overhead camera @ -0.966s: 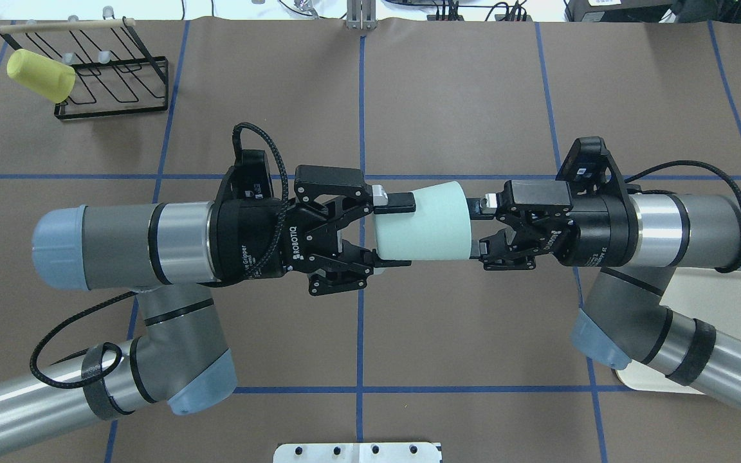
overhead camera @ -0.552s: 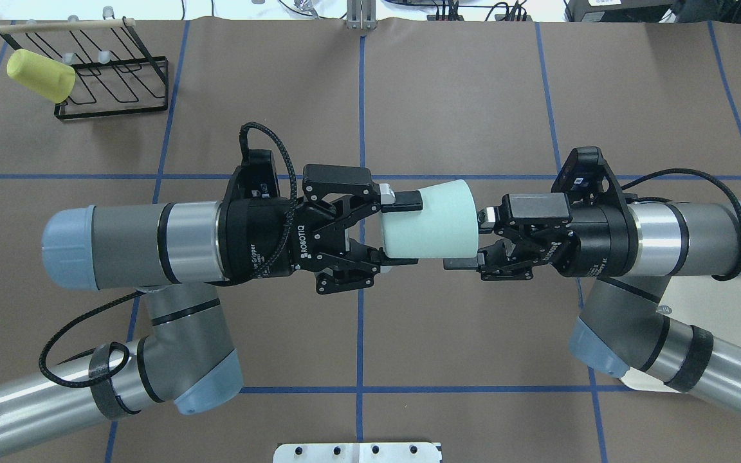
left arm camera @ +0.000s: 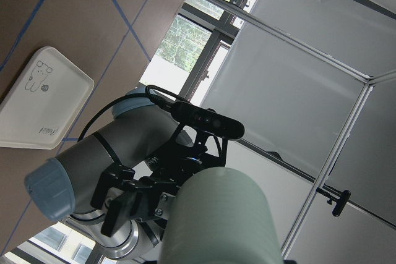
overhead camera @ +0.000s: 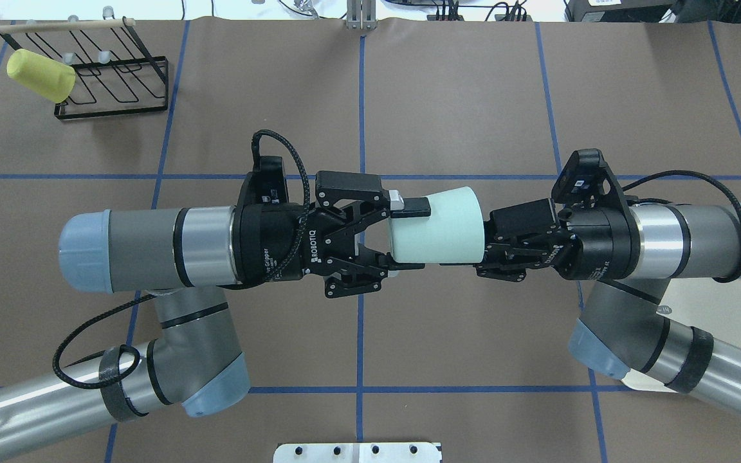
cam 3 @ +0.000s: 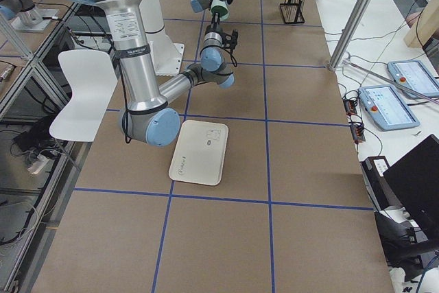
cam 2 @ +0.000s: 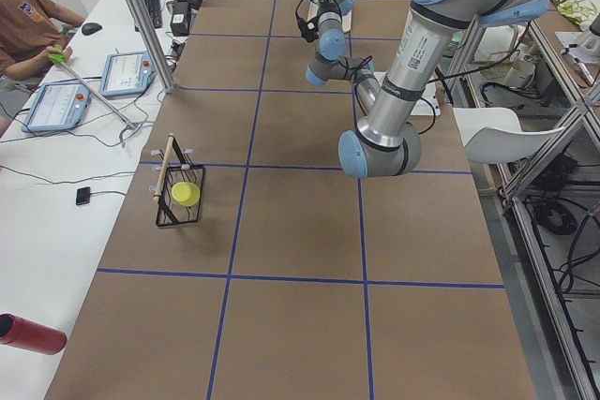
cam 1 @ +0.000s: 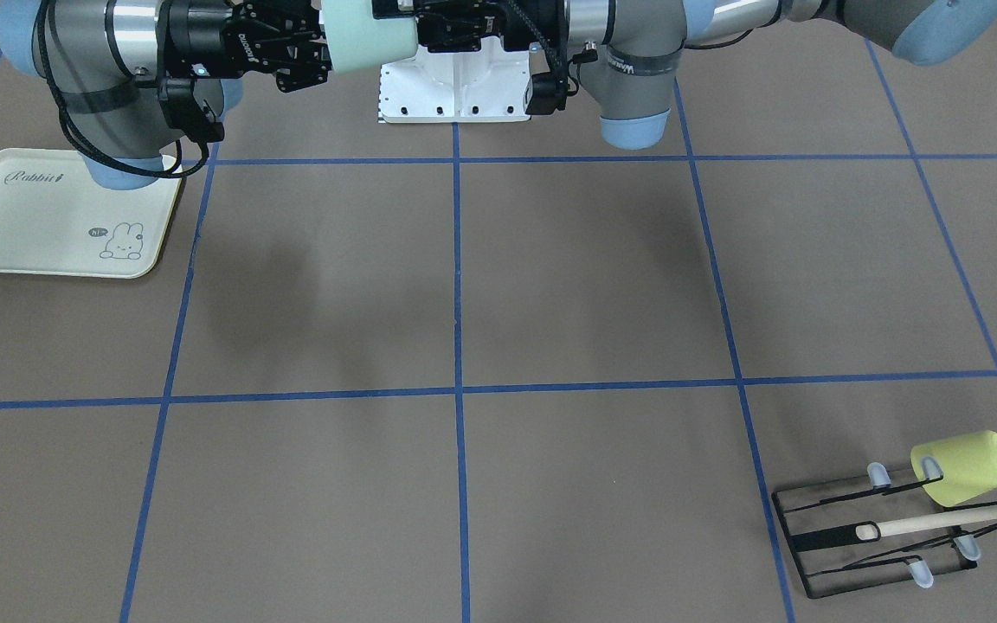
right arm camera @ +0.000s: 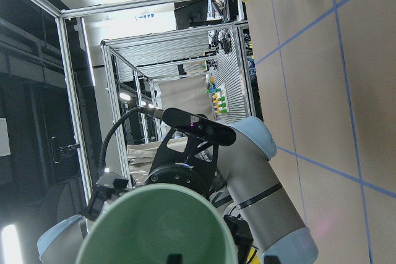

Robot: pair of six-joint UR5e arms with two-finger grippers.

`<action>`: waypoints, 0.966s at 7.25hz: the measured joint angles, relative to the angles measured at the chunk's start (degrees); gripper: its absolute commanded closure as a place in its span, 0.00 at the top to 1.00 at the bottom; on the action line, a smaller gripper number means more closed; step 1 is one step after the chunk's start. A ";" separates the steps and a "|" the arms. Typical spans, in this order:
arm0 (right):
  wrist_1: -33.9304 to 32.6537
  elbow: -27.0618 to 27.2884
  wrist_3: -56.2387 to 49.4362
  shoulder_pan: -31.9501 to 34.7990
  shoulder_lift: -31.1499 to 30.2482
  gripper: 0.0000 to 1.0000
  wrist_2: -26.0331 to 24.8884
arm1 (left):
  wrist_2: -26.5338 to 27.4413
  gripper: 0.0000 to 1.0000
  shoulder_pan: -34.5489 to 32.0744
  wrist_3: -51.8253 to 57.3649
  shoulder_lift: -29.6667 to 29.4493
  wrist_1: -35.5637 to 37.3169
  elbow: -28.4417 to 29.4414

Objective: Left arm grabs green cup and hands to right arm on tray

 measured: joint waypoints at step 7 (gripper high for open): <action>3.13 -0.07 0.21 0.04 -0.69 0.00 0.03 | 2.05 1.00 1.45 0.53 0.05 -0.05 -1.03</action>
